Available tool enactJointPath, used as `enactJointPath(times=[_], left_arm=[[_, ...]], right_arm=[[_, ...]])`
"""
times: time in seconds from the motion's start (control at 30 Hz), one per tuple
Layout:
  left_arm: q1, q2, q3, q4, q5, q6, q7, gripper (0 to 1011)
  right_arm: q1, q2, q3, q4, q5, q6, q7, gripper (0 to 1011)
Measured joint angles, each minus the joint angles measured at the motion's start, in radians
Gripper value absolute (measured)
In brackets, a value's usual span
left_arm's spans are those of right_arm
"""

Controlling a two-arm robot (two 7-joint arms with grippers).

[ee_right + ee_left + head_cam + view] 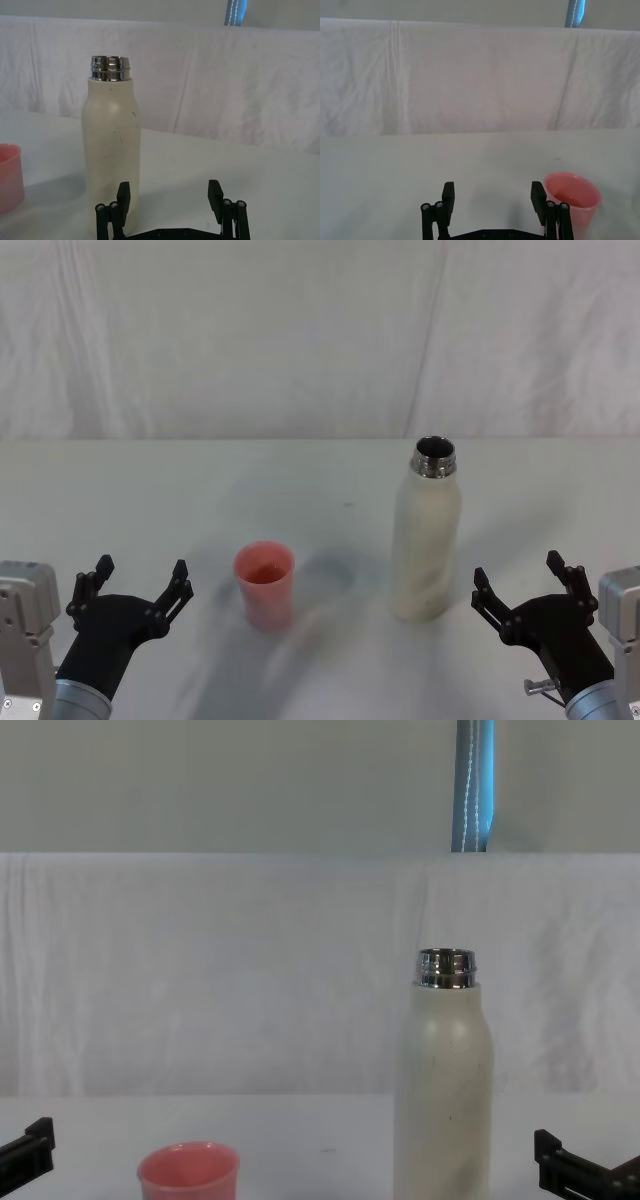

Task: Grasp the thermos with one hand and pour water into the cup lid.

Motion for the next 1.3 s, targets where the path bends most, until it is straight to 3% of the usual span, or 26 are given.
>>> enactJointPath(times=[1.3], left_arm=[[0.000, 0.000, 0.000, 0.000, 0.000, 0.000, 0.000, 1001]], right_arm=[[0.000, 0.000, 0.000, 0.000, 0.000, 0.000, 0.000, 1001]])
